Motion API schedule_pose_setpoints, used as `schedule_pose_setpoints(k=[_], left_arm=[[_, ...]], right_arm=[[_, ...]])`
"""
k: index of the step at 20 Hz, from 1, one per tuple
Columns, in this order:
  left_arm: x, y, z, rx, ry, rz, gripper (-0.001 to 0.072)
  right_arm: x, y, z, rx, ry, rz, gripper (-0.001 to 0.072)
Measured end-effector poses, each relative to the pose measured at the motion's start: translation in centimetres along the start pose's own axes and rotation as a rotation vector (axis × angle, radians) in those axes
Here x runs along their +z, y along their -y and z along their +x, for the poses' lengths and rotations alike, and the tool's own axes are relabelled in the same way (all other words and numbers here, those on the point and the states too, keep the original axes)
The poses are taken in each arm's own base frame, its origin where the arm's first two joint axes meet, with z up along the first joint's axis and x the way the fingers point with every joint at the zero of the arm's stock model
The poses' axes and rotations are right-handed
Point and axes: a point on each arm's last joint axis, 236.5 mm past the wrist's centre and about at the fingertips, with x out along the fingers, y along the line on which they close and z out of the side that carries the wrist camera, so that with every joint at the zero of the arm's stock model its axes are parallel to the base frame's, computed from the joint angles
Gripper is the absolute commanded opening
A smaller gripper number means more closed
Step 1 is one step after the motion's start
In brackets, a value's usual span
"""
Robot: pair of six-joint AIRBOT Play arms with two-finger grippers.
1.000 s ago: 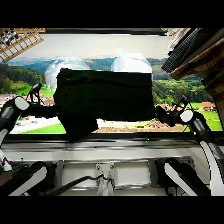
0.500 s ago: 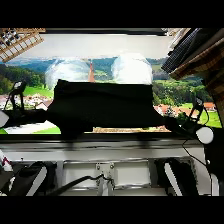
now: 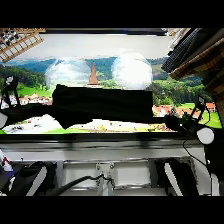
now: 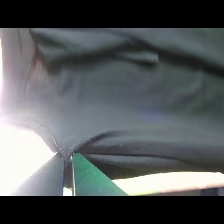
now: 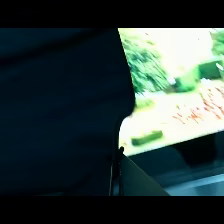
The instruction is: Fold the clothes and pants, and hang the long-sleeved shirts on hangers.
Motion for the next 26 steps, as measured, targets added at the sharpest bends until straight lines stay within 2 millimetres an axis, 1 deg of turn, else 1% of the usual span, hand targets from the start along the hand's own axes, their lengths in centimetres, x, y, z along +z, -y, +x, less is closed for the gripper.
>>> schedule_pose_setpoints(k=[5, 10, 13, 15, 16, 17, 18, 19, 20, 22, 23, 25, 26], left_arm=[[3.1, -1.9, 5.0, 0.037, 0.066, -0.007, 0.0011], [6.0, -3.3, 9.4, 0.08, 0.161, 0.075, 0.0011], [7.6, -3.4, 11.7, 0.097, 0.208, 0.129, 0.0011], [8.4, -3.1, 13.2, 0.099, 0.22, 0.16, 0.0011], [8.6, -3.0, 13.9, 0.098, 0.217, 0.171, 0.0012], [8.8, -2.9, 14.5, 0.098, 0.217, 0.179, 0.0026], [9.0, -2.8, 15.0, 0.098, 0.216, 0.186, 0.0126], [9.0, -2.7, 15.4, 0.097, 0.212, 0.19, 0.0303], [9.0, -2.7, 15.6, 0.097, 0.211, 0.192, 0.0372], [9.2, -2.8, 15.6, 0.098, 0.213, 0.195, 0.0369], [9.4, -2.8, 15.4, 0.1, 0.218, 0.193, 0.0369], [10.5, -3.2, 14.0, 0.108, 0.251, 0.185, 0.0369], [11.1, -3.5, 13.1, 0.115, 0.271, 0.179, 0.0369]], right_arm=[[3.8, -1.3, 4.4, 0.026, -0.036, -0.015, 0.0025], [8.8, -2.1, 9.1, 0.022, -0.068, -0.049, 0.0025], [11.3, -2.5, 11.5, 0.018, -0.09, -0.066, 0.0025], [12.4, -2.9, 12.8, 0.021, -0.098, -0.076, 0.0026], [12.8, -3.2, 13.4, 0.023, -0.104, -0.083, 0.0089], [13.1, -3.5, 13.9, 0.028, -0.108, -0.089, 0.0242], [13.2, -3.9, 14.3, 0.032, -0.112, -0.096, 0.0418], [13.3, -4.2, 14.6, 0.036, -0.117, -0.1, 0.0443], [13.3, -4.5, 14.7, 0.041, -0.12, -0.101, 0.0437], [13.3, -4.7, 14.7, 0.038, -0.127, -0.091, 0.0357], [13.4, -4.6, 14.4, 0.028, -0.125, -0.088, 0.0338], [13.7, -4.1, 13.4, 0.0, -0.119, -0.095, 0.0339], [13.9, -3.5, 12.7, -0.017, -0.113, -0.095, 0.0338]])
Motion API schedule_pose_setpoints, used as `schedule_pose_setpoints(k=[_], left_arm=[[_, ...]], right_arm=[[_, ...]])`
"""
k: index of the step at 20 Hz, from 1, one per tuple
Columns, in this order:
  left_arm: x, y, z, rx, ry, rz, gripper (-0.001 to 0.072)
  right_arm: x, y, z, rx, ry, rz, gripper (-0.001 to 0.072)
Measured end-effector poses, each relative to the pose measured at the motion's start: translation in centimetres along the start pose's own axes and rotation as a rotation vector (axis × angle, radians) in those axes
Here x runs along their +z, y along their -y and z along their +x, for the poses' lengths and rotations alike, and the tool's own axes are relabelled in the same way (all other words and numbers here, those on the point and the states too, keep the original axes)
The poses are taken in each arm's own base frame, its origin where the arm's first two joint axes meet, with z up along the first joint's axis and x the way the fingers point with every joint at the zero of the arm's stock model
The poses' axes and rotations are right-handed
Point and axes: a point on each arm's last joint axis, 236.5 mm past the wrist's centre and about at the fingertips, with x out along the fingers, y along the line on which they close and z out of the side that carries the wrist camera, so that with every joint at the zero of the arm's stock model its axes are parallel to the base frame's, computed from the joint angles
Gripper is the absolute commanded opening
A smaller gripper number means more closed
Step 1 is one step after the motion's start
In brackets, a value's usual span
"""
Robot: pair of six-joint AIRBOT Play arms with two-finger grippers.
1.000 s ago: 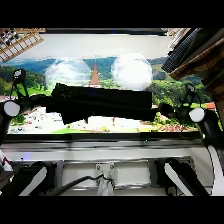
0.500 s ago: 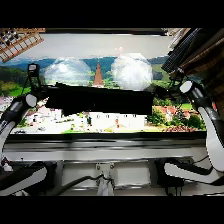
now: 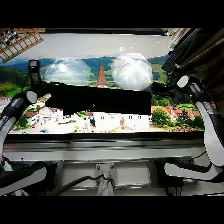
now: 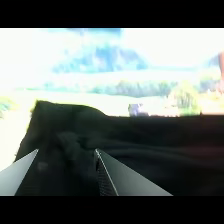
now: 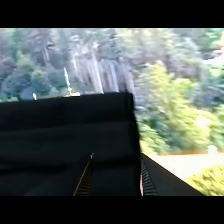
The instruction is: Fold the clothes and pants, and hang the long-sleeved shirts on hangers.
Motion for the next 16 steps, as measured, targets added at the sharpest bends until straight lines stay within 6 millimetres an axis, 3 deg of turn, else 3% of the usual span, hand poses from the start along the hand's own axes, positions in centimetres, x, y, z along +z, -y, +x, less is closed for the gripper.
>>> schedule_pose_setpoints(k=[3, 6, 7, 9, 13, 16], left_arm=[[2.8, -1.9, -3.1, 0.034, 0.075, -0.033, 0.0369], [4.2, -2.6, -6.1, 0.034, 0.111, -0.119, 0.0372], [4.2, -2.2, -6.6, 0.017, 0.104, -0.155, 0.0423], [3.2, 0.0, -7.2, -0.063, 0.047, -0.228, 0.0428], [1.0, 8.1, -8.1, -0.34, -0.085, -0.243, 0.0427], [0.3, 12.5, -9.0, -0.484, -0.13, -0.228, 0.0428]], right_arm=[[0.4, 3.7, -2.5, -0.057, 0.028, 0.056, 0.0279], [-0.9, 7.3, -3.6, -0.024, -0.01, 0.153, 0.0301], [-1.6, 7.6, -3.5, 0.026, -0.034, 0.178, 0.0353], [-2.4, 7.3, -3.2, 0.129, -0.059, 0.202, 0.0432], [-3.7, 6.0, -1.4, 0.27, -0.128, 0.209, 0.0431], [-4.7, 4.7, 0.3, 0.329, -0.182, 0.211, 0.0431]])
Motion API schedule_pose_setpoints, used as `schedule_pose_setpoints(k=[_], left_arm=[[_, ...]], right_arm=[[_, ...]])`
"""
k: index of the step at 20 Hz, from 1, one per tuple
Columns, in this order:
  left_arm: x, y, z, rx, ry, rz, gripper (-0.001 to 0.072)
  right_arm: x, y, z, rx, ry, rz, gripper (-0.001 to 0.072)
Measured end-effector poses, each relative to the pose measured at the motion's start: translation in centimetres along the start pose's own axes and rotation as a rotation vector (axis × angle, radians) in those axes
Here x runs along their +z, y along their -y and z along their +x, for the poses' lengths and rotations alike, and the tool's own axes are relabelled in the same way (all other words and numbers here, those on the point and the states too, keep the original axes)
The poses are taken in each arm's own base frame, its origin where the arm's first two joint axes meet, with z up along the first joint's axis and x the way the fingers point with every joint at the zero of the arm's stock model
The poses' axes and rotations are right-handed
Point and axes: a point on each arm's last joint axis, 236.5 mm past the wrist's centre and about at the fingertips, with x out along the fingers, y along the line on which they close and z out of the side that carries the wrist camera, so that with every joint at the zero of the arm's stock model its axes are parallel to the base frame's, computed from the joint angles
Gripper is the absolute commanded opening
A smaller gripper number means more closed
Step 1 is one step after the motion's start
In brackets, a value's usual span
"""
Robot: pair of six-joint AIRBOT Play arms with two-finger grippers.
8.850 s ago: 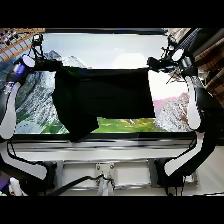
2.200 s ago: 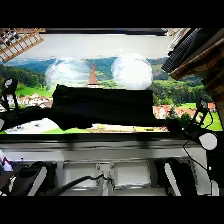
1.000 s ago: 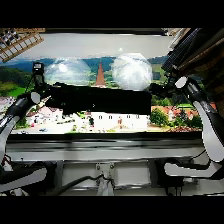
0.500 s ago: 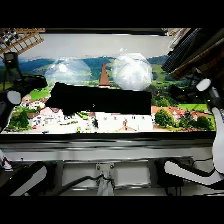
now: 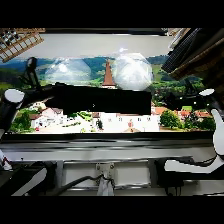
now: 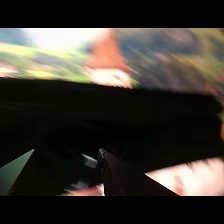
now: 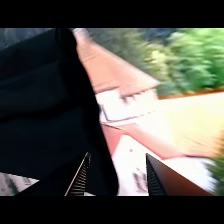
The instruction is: Fold the clothes and pants, and hang the long-sleeved shirts on hangers.
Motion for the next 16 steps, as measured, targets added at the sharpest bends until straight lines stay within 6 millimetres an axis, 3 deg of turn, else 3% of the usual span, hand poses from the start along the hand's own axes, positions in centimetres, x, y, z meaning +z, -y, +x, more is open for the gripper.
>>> schedule_pose_setpoints(k=[5, 14, 16], left_arm=[[-1.5, 2.4, 1.0, -0.086, -0.054, 0.005, 0.0428], [-2.0, 3.0, 1.4, -0.11, -0.073, 0.003, 0.0428], [-2.0, 3.1, 1.4, -0.111, -0.073, 0.003, 0.0428]], right_arm=[[-0.6, -0.8, 3.0, 0.024, -0.046, -0.01, 0.0431], [-0.9, -1.8, 5.9, 0.067, -0.076, 0.026, 0.0425], [-1.4, -2.3, 6.6, 0.067, -0.093, 0.011, 0.0356]])
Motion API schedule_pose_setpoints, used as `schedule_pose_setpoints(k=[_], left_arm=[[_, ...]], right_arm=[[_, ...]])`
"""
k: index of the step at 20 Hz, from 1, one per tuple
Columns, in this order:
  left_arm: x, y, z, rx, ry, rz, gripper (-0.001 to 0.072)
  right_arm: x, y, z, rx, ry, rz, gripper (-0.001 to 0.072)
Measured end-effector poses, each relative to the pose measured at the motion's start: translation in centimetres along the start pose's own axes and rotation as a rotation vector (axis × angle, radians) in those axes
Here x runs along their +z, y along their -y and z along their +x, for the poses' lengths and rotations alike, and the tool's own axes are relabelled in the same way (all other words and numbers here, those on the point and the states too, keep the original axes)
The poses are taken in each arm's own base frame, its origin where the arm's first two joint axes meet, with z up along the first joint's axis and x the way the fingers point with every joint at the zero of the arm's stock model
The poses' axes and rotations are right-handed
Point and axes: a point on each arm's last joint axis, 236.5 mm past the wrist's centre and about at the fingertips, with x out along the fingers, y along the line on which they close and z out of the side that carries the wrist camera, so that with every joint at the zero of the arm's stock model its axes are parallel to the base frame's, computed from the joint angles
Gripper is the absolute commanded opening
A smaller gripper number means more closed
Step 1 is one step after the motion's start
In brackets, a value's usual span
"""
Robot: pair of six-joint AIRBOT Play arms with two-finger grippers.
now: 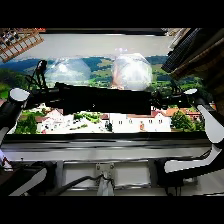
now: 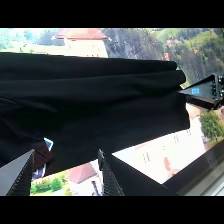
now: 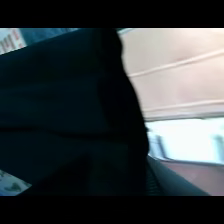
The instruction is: Fold the clothes and pants, and hang the long-sleeved shirts on hangers.
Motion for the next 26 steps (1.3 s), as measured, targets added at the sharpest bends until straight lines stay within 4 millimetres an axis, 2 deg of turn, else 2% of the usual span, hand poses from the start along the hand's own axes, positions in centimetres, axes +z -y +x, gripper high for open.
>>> schedule_pose_setpoints(k=[2, 5, 6, 8, 9, 11, 12, 13, 15, 19, 23, 26], left_arm=[[0.0, 0.2, 0.1, -0.008, 0.001, -0.01, 0.0428], [-0.7, 1.1, 1.1, -0.033, -0.025, -0.013, 0.0425], [-1.3, 1.6, 1.7, -0.044, -0.046, -0.007, 0.0424], [-2.8, 3.0, 3.4, -0.071, -0.089, 0.003, 0.0405], [-3.5, 3.8, 4.4, -0.085, -0.107, 0.005, 0.0344], [-5.1, 5.4, 6.4, -0.114, -0.144, -0.007, 0.0305], [-5.9, 6.3, 7.4, -0.131, -0.164, -0.022, 0.0213], [-6.7, 7.1, 8.4, -0.145, -0.187, -0.032, 0.0208], [-8.2, 8.8, 10.1, -0.171, -0.233, -0.043, 0.013], [-9.1, 10.9, 13.4, -0.183, -0.301, -0.043, 0.0127], [-9.4, 10.7, 16.8, -0.129, -0.391, -0.021, 0.0129], [-9.7, 11.2, 19.2, -0.133, -0.437, -0.043, 0.0129]], right_arm=[[-0.4, -0.5, 0.7, -0.005, -0.018, -0.021, 0.027], [-0.1, -1.1, 1.1, -0.019, -0.023, -0.061, 0.004], [0.1, -1.3, 1.0, -0.025, -0.02, -0.077, 0.0025], [1.2, -2.0, 0.6, -0.023, 0.006, -0.097, 0.0024], [1.6, -2.5, 0.3, -0.019, 0.015, -0.102, 0.0024], [2.2, -3.7, -0.3, -0.006, 0.015, -0.115, 0.0024], [2.5, -4.2, -0.8, -0.004, 0.012, -0.13, 0.0024], [2.7, -4.6, -1.4, -0.01, 0.004, -0.149, 0.0024], [3.2, -5.5, -2.7, -0.031, -0.011, -0.194, 0.0024], [4.6, -6.4, -5.9, -0.117, -0.006, -0.268, 0.0024], [6.2, -7.8, -9.0, -0.174, 0.052, -0.333, 0.0024], [6.9, -8.9, -10.7, -0.194, 0.084, -0.363, 0.0024]])
